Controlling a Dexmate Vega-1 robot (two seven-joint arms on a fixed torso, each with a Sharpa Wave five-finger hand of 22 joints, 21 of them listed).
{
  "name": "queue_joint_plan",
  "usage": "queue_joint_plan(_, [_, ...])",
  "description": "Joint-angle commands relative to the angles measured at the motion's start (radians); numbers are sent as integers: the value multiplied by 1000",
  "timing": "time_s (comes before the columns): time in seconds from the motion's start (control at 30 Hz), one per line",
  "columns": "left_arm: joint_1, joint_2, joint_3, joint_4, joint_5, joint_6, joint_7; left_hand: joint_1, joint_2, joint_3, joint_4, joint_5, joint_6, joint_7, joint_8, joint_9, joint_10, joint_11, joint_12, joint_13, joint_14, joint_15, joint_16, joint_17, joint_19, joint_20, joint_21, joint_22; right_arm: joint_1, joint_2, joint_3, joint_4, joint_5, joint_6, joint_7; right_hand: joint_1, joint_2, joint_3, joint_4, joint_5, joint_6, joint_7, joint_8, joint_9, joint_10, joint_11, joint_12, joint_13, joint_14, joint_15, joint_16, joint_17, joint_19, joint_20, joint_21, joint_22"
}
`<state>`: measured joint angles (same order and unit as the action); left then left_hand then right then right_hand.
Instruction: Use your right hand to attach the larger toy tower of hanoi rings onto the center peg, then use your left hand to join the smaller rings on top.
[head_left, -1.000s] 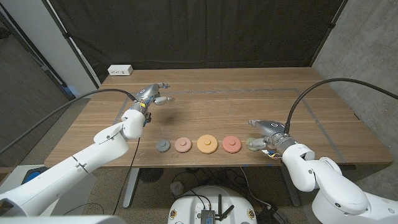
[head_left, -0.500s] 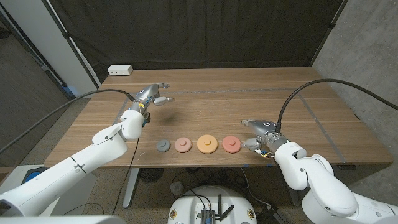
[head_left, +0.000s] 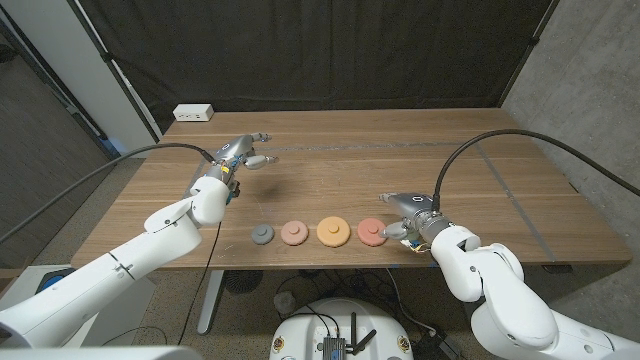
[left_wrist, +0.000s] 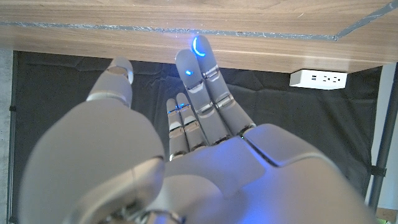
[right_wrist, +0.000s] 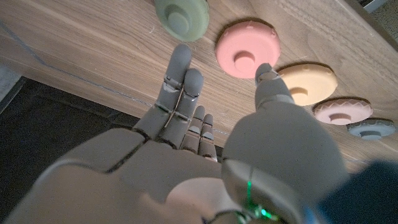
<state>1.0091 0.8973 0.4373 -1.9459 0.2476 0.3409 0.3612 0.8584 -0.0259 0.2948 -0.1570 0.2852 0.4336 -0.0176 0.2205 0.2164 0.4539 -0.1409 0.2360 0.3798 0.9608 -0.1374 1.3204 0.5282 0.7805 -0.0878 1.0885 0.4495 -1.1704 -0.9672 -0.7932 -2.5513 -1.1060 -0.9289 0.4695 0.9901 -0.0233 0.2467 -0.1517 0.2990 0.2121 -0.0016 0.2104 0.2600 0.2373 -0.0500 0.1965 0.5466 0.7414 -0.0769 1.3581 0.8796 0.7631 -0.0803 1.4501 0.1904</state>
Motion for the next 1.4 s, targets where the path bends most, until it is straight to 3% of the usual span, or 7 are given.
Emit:
queue_joint_plan(0.03, [4,3,-7,11,-5,-15,0,1,4,-3,-1,4,6,1,-6,2,4,2,-4,5,-7,-81,8,2,-6,-98,8,-1,-24,102,44,41,-146,72,161,8,-4,-4,-3,-5,-7,-2,2,0,-10,0,1,-1,-5,-139,9,-1,-5,-129,6,2])
queue_joint_plan(0.3, [5,2,-10,17,-8,-24,3,1,5,-5,-1,5,9,1,-6,2,7,3,-4,7,-8,-81,12,1,-6,-98,13,-5,-47,159,86,64,-205,141,234,3,-7,-8,-1,-7,5,-1,9,2,-13,0,1,-2,-8,-139,9,-6,-8,-129,7,1])
queue_joint_plan(0.63, [9,1,-15,21,-12,-31,7,-1,7,-7,-1,6,9,2,-7,2,8,2,-6,10,-10,-81,16,-3,-8,-99,21,-11,-64,217,130,86,-254,222,321,-6,-15,-17,0,-11,-47,8,-5,6,-38,8,-3,-1,-15,-139,12,-13,-21,-128,7,-1])
queue_joint_plan(1.4, [32,10,-29,19,-21,-38,15,-3,10,-10,-1,8,10,2,-8,3,10,3,-9,15,-13,-81,26,-9,-13,-99,34,-23,-77,315,176,152,-311,325,401,-12,-20,-22,1,-18,-62,11,-4,7,-45,12,2,-1,-30,-139,10,-24,-27,-128,7,-1])
